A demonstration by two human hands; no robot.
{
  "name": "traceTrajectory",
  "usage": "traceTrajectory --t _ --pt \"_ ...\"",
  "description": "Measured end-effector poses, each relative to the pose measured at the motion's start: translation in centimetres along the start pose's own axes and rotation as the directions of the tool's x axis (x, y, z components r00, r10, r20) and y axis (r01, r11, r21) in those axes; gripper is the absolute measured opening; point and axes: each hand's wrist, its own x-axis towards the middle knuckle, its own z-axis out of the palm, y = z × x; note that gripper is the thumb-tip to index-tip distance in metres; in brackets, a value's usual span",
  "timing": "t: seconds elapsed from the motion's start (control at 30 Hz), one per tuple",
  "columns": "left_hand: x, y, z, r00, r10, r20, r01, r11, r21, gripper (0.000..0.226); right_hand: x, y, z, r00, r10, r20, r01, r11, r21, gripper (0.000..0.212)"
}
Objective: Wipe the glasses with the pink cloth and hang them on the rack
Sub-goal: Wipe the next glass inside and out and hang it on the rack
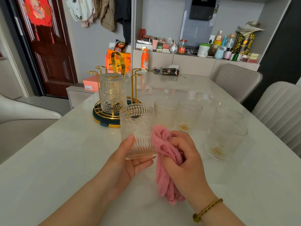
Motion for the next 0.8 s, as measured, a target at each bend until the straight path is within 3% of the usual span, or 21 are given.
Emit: traceTrajectory --t 0.1,0.33,0.5,0.63,0.7,0.8 --pt "0.0 0.0 0.0 1.0 -0.016 -0.013 0.017 0.999 0.047 0.038 0.1 0.0 0.0 0.999 0.052 -0.009 -0.051 0.996 0.068 0.006" --pt "0.3 0.0 -0.4 0.991 0.099 -0.093 -0.076 0.972 0.223 0.04 0.0 0.1 -0.1 0.998 0.056 -0.02 -0.054 0.993 0.101 0.011" --pt "0.4 -0.5 -0.2 0.989 0.109 -0.098 -0.078 0.957 0.279 0.059 0.2 0.0 -0.4 0.999 -0.014 -0.052 0.017 0.998 0.058 0.009" --pt "0.3 -0.6 -0.4 0.995 0.093 -0.037 -0.073 0.931 0.358 0.111 -0.2 -0.5 0.1 0.992 -0.122 0.031 0.124 0.989 -0.078 0.009" --pt "0.4 -0.5 -0.6 0.998 0.062 0.002 -0.059 0.946 0.32 0.113 -0.1 -0.7 0.0 0.992 -0.125 0.011 0.125 0.99 -0.062 0.011" --pt "0.1 -0.5 -0.4 0.996 -0.006 0.092 -0.02 0.958 0.284 0.109 0.5 -0.8 -0.9 0.99 -0.018 -0.138 0.027 0.998 0.062 0.008"
